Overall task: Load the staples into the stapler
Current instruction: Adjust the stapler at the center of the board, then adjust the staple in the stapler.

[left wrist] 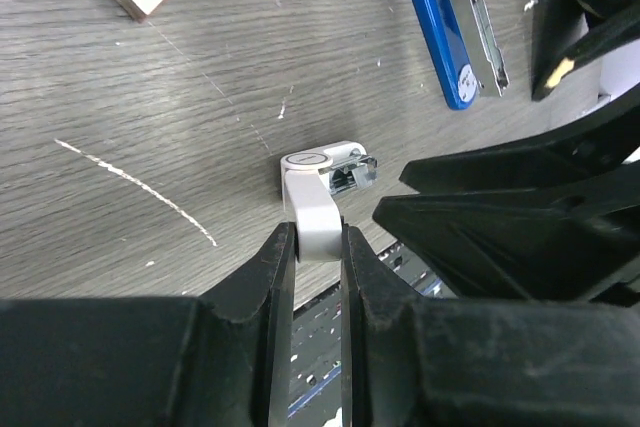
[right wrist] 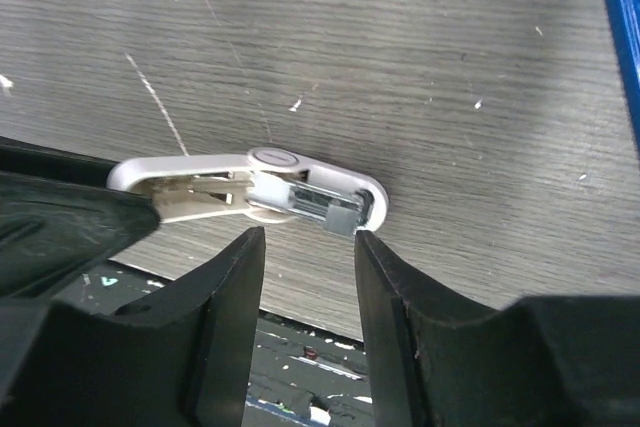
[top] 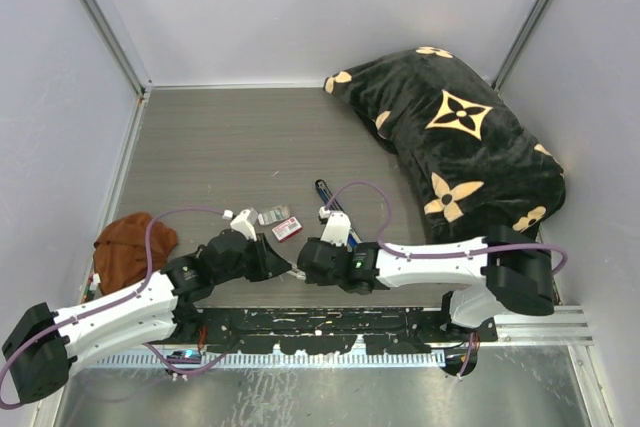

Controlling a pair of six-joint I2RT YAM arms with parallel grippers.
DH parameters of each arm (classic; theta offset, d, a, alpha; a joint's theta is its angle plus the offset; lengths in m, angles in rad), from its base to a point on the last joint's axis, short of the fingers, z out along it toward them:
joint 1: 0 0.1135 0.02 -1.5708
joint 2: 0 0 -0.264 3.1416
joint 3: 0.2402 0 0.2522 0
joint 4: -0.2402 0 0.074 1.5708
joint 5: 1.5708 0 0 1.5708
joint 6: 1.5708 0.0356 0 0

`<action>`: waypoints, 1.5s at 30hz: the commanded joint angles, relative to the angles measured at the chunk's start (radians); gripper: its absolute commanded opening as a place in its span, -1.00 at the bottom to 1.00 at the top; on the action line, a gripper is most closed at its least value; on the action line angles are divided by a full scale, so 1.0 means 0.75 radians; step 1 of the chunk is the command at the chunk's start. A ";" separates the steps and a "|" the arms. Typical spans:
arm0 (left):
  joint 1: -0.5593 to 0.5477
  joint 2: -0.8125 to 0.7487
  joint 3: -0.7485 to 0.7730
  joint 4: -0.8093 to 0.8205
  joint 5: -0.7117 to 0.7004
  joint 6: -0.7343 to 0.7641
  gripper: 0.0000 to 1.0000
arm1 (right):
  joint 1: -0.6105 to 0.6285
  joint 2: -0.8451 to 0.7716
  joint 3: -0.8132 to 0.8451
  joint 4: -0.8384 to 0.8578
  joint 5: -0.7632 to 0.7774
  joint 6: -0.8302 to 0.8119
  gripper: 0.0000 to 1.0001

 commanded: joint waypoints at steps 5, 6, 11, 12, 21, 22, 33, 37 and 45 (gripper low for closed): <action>-0.016 -0.028 0.002 0.013 -0.085 -0.034 -0.99 | 0.053 0.112 0.134 -0.126 0.073 0.120 -0.14; -0.019 -0.029 -0.001 0.013 -0.090 -0.036 -0.99 | 0.055 0.116 0.137 -0.126 0.075 0.117 -0.16; -0.034 -0.027 -0.050 0.055 -0.105 -0.101 -0.99 | 0.054 0.113 0.148 -0.150 0.100 0.118 -0.24; -0.039 -0.026 -0.057 0.063 -0.106 -0.107 -1.00 | 0.054 0.109 0.144 -0.156 0.110 0.122 -0.25; -0.051 0.004 -0.063 0.087 -0.109 -0.102 -0.99 | 0.052 0.132 0.145 -0.147 0.132 0.123 -0.27; -0.054 0.011 -0.061 0.092 -0.106 -0.101 -0.99 | 0.053 0.134 0.146 -0.138 0.136 0.121 -0.31; -0.070 0.043 -0.033 0.093 -0.106 -0.078 -0.99 | 0.036 0.155 0.125 -0.123 0.130 0.137 -0.37; -0.076 0.048 -0.031 0.098 -0.107 -0.075 -0.99 | 0.030 0.162 0.113 -0.120 0.123 0.141 -0.37; -0.098 0.072 -0.022 0.117 -0.109 -0.074 -0.99 | 0.022 0.181 0.091 -0.051 0.074 0.148 -0.38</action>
